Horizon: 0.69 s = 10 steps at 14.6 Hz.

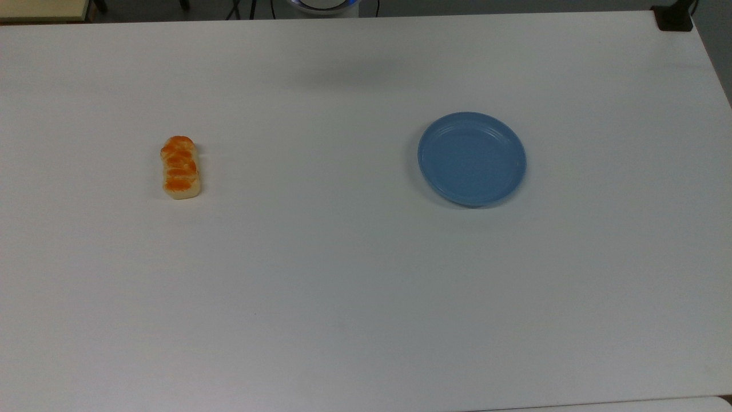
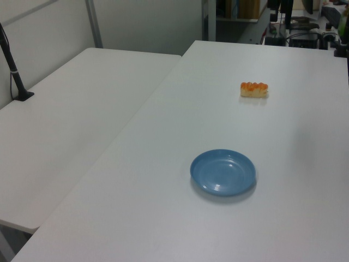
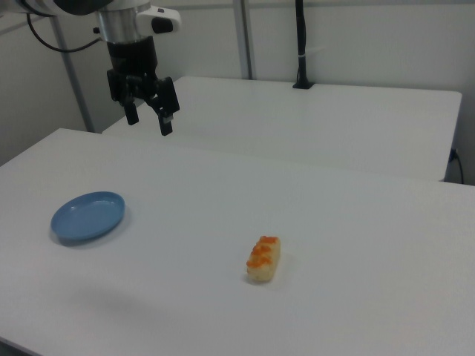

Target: Put the bread on the table

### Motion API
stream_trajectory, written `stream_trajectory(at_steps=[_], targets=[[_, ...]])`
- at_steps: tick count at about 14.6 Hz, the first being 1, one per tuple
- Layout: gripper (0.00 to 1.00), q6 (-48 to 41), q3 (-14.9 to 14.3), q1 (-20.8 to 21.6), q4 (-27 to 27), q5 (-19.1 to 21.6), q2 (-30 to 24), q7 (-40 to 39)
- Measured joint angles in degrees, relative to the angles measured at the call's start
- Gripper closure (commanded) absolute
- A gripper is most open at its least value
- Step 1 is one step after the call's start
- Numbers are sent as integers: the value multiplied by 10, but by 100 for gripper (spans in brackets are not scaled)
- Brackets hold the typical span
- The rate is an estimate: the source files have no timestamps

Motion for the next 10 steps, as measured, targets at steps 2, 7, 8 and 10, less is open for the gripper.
stream_trajectory(at_steps=[2, 7, 8, 10], targets=[[0, 20, -4, 2, -6, 0, 3, 0], [0, 81, -5, 2, -19, 0, 10, -34], [0, 86, -5, 2, -21, 0, 11, -35], [0, 88, -5, 3, -23, 0, 13, -35]])
